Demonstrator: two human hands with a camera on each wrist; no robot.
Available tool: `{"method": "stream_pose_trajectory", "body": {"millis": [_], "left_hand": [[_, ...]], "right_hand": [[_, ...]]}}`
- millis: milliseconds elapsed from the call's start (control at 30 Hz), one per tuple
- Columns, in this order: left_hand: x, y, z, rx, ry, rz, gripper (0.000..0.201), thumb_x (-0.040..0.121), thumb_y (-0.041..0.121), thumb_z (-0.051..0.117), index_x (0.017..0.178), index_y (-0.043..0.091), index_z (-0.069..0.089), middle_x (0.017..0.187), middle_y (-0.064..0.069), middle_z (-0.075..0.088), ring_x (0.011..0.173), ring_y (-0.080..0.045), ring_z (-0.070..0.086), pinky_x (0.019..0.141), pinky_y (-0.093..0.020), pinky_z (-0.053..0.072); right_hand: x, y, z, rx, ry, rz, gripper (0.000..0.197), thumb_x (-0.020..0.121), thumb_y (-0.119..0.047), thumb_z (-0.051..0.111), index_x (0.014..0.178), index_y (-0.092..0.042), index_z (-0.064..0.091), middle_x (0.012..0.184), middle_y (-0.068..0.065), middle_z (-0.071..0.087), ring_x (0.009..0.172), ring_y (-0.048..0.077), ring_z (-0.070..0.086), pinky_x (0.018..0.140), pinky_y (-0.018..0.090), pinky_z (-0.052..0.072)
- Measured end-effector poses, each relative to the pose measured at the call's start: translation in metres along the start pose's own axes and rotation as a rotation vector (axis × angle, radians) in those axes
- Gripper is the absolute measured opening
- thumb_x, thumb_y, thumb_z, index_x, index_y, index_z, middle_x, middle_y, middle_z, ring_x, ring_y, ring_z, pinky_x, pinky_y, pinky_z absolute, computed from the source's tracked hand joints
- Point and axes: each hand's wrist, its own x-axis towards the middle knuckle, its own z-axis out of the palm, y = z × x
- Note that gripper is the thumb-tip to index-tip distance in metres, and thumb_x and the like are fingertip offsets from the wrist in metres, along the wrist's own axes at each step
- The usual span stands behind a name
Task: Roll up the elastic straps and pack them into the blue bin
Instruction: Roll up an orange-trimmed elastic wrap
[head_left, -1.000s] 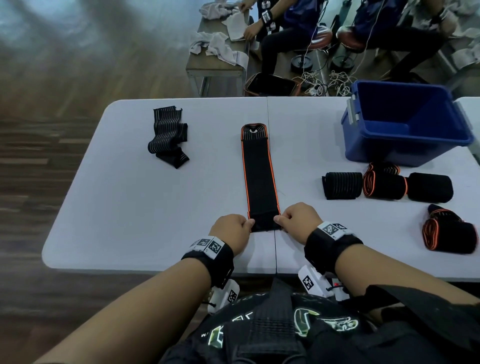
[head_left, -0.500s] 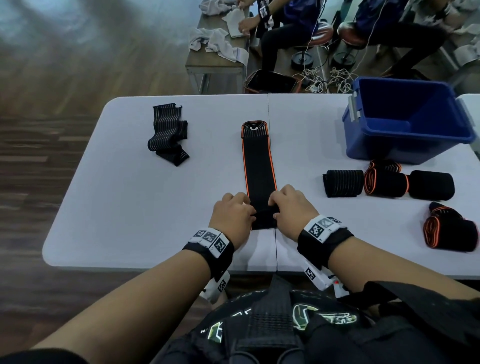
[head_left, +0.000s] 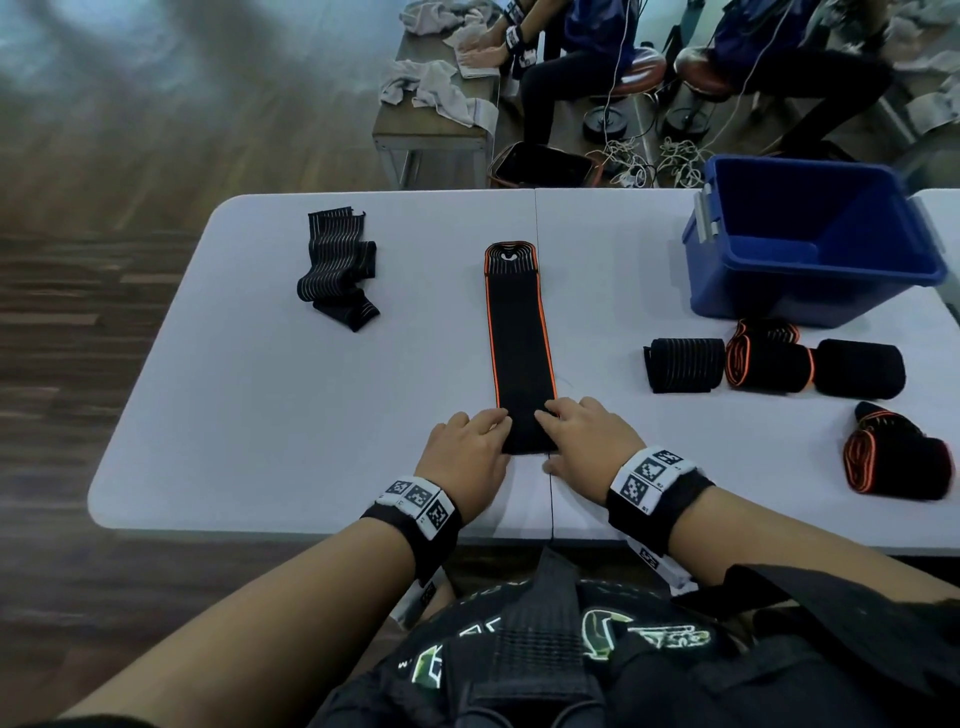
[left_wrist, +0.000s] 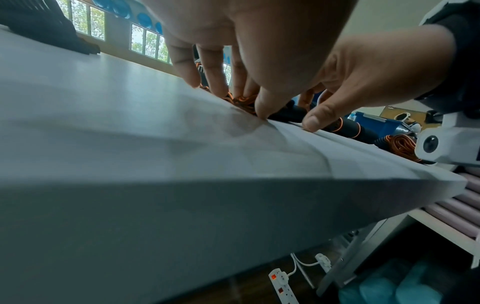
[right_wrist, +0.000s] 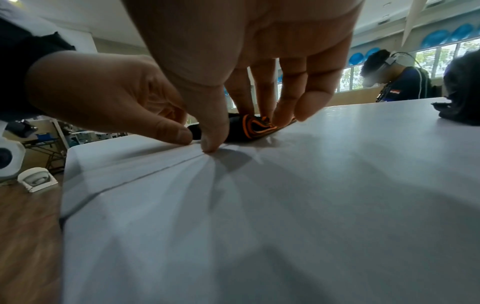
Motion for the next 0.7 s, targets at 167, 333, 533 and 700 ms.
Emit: {"method": "stream_pose_trajectory", "body": {"millis": [167,333,533,700], "left_hand": [[0.002,0.004,-0.002,-0.151,0.044,-0.043,0.041,0.098,0.029,0.05,0.138,0.023,0.056,0.147,0.005,0.053,0.111,-0.027,0.059,0.094,-0.04,0.048],[0.005,0.001,-0.009,-0.394,0.068,-0.099,0.036,0.1,0.025,0.054,0.135,0.021,0.062,0.135,0.0,0.065,0.115,-0.026,0.061,0.102,-0.034,0.046],[0.011,0.002,-0.023,-0.585,0.102,-0.303,0.024,0.101,0.034,0.055,0.111,0.025,0.075,0.085,0.004,0.07,0.087,-0.017,0.062,0.072,-0.022,0.038],[0.015,0.0,-0.026,-0.644,0.03,-0.371,0.034,0.1,0.041,0.056,0.086,0.017,0.075,0.077,-0.001,0.07,0.079,-0.019,0.064,0.07,-0.029,0.048]], "right_hand": [[0.002,0.005,-0.002,0.252,0.024,0.056,0.051,0.095,-0.023,0.059,0.144,-0.021,0.047,0.142,-0.002,0.046,0.122,0.023,0.054,0.103,0.034,0.044],[0.001,0.007,-0.001,0.475,0.069,0.144,0.045,0.096,-0.026,0.058,0.14,-0.022,0.052,0.129,-0.001,0.055,0.117,0.022,0.055,0.099,0.029,0.041],[-0.002,0.003,0.005,0.673,0.169,0.265,0.021,0.095,-0.023,0.059,0.115,-0.021,0.067,0.099,0.002,0.066,0.09,0.022,0.063,0.089,0.035,0.051],[-0.003,0.005,0.011,0.836,0.201,0.389,0.008,0.092,-0.019,0.064,0.092,-0.015,0.071,0.076,0.007,0.069,0.068,0.024,0.07,0.076,0.042,0.061]]}}
